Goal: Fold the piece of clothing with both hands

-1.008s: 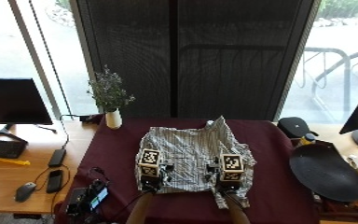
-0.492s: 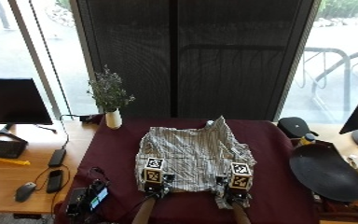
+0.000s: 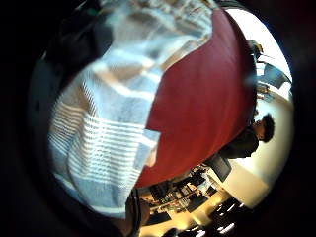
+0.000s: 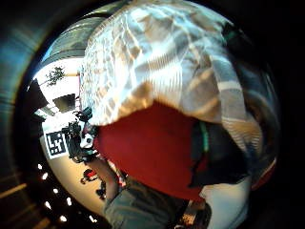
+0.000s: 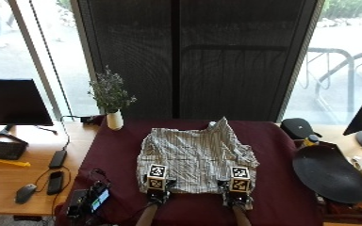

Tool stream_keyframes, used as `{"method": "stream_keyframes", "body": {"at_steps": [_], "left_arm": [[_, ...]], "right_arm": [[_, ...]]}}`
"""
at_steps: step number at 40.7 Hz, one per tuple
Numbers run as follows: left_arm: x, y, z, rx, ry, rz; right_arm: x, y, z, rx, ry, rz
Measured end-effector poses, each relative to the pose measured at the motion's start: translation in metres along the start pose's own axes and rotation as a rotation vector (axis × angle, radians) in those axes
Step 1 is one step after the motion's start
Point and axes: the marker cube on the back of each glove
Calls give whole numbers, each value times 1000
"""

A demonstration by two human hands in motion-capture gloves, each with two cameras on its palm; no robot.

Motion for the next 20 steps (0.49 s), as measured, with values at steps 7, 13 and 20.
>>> {"method": "stream_keyframes", "body": {"at_steps": [7, 13, 20], "left_arm": [[-7, -44, 31, 252, -9, -31], [-14, -56, 32, 268, -7, -31], [-25, -2, -19, 108, -10, 42]], "right_arm": [[3, -8, -9, 167, 176, 63], [0, 1, -17, 176, 227, 56], [-10, 53, -57, 77, 184, -77]]}}
